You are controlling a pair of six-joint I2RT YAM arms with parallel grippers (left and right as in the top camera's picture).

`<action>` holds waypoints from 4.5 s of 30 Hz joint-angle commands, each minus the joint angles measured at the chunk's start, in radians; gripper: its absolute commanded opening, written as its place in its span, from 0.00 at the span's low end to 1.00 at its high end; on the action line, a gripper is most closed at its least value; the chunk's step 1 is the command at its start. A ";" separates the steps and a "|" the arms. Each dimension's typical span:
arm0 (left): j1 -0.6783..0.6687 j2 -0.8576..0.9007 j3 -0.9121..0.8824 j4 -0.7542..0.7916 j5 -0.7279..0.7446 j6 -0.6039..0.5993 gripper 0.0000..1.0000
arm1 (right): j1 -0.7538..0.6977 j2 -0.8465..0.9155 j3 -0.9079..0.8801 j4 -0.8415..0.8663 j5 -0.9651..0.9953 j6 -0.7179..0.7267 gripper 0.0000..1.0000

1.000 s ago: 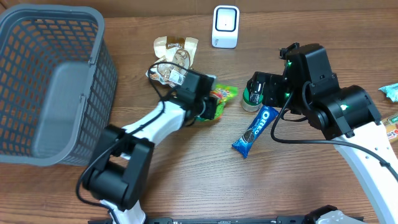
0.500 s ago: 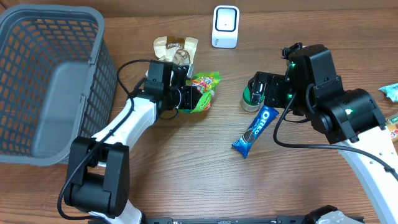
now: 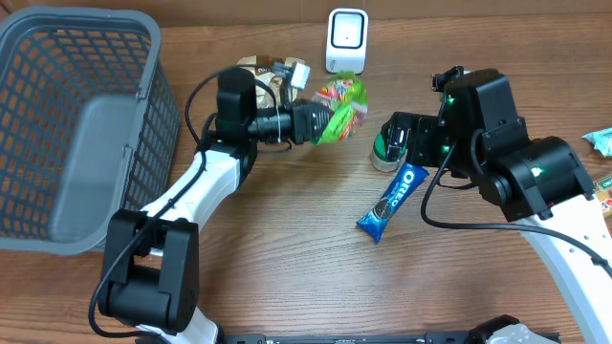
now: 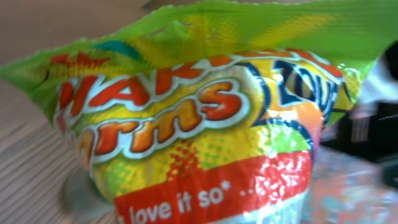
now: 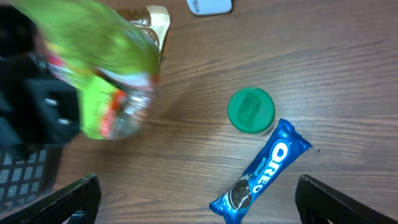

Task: Scan the item barcode
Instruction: 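Lift the gummy bag up toward the scanner with the left gripper, then hold the Haribo bag in front of the scanner with the left gripper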

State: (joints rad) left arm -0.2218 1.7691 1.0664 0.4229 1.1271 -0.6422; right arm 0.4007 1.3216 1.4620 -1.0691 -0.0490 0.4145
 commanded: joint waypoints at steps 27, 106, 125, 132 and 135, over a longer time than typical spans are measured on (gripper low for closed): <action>0.008 -0.031 0.008 1.012 -0.386 -1.445 0.05 | 0.005 -0.108 -0.009 0.150 -0.072 -0.183 1.00; -0.046 -0.037 0.010 1.163 0.149 -1.243 0.04 | 0.005 -0.063 -0.010 0.513 -0.428 -0.270 1.00; -0.046 -0.037 0.010 1.163 0.032 -1.317 0.05 | 0.003 -0.063 -0.010 0.522 -0.450 -0.293 1.00; -0.046 -0.037 0.010 1.163 -0.007 -1.345 0.04 | 0.003 -0.063 -0.010 0.534 -0.450 -0.293 1.00; -0.047 -0.037 0.010 1.163 0.047 -1.317 0.05 | 0.003 -0.063 -0.010 0.540 -0.450 -0.293 1.00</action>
State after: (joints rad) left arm -0.2710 1.7561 1.0668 1.5547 1.1637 -1.9827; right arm 0.4007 1.2613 1.4612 -0.5396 -0.4938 0.1299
